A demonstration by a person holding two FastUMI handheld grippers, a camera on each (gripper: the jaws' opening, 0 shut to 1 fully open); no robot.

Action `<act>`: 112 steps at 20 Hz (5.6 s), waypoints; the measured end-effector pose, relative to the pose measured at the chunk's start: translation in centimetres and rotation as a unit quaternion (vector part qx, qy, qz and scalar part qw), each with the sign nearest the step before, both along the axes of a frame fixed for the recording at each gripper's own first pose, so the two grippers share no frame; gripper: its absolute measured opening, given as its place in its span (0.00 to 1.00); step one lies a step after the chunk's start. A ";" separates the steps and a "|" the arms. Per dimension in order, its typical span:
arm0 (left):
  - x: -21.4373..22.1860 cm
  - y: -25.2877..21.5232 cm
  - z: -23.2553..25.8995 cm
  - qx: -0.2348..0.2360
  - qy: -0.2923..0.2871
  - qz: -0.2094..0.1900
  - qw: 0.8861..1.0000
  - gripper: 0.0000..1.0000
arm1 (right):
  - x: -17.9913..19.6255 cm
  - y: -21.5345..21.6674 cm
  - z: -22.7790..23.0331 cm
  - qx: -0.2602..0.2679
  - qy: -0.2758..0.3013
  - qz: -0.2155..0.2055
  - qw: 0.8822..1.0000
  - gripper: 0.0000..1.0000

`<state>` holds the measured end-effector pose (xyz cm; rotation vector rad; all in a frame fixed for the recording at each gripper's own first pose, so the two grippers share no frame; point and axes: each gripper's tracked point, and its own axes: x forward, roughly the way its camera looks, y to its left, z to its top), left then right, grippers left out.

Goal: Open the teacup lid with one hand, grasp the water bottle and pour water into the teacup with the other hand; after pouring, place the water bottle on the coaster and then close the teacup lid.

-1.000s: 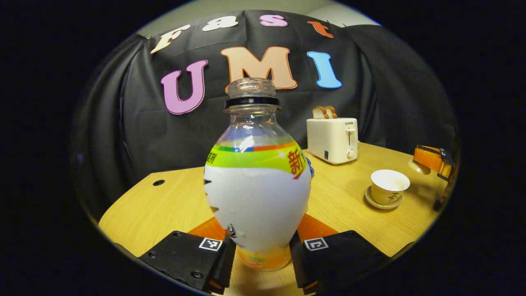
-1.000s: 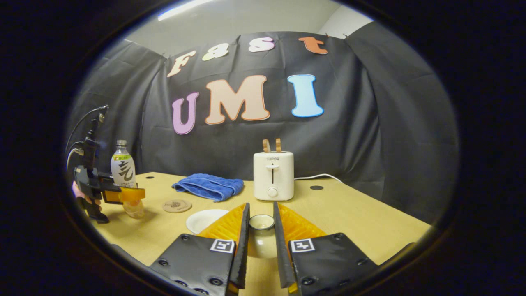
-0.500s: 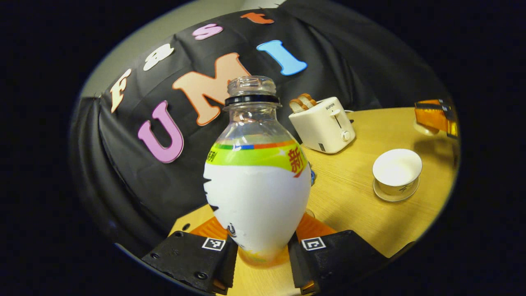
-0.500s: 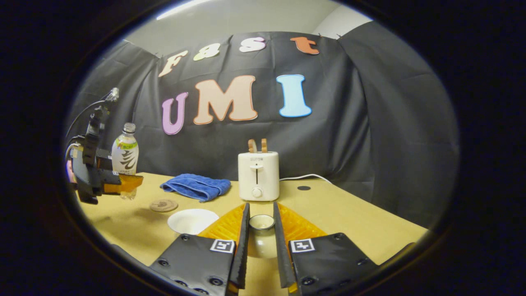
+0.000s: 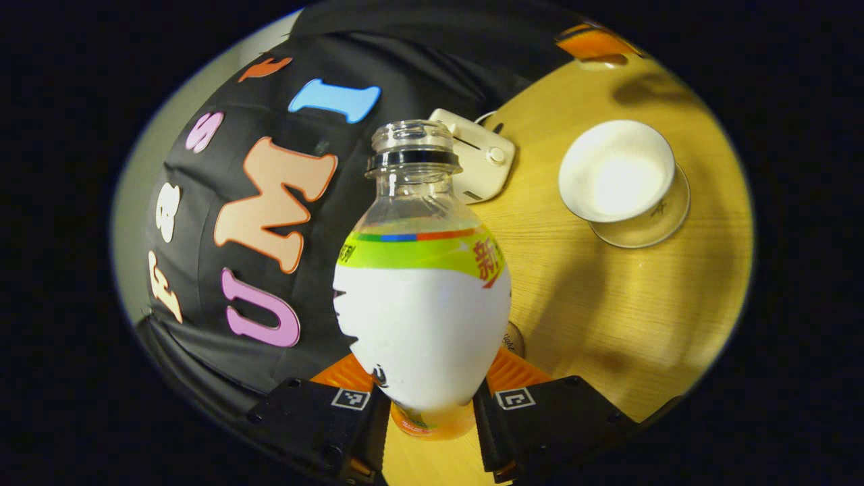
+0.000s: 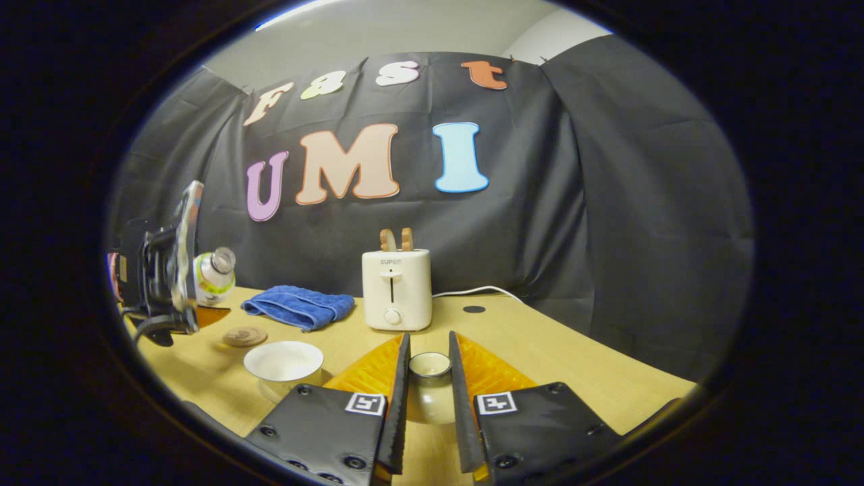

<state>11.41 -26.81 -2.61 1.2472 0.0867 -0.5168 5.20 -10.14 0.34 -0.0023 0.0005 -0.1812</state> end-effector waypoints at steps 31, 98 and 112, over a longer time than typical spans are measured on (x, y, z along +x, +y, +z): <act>1.7 -0.5 2.2 0.367 -0.077 -0.070 0.924 0.53 | 0.2 -0.3 -0.1 0.000 -0.001 0.002 1.000 0.35; 6.9 -0.2 0.4 -0.532 0.137 0.097 0.830 0.55 | 0.3 -0.6 0.0 0.000 -0.001 -0.003 1.000 0.35; 6.5 0.1 0.1 -0.534 0.147 0.098 0.827 0.84 | 0.3 -0.6 0.0 -0.001 -0.002 -0.003 1.000 0.35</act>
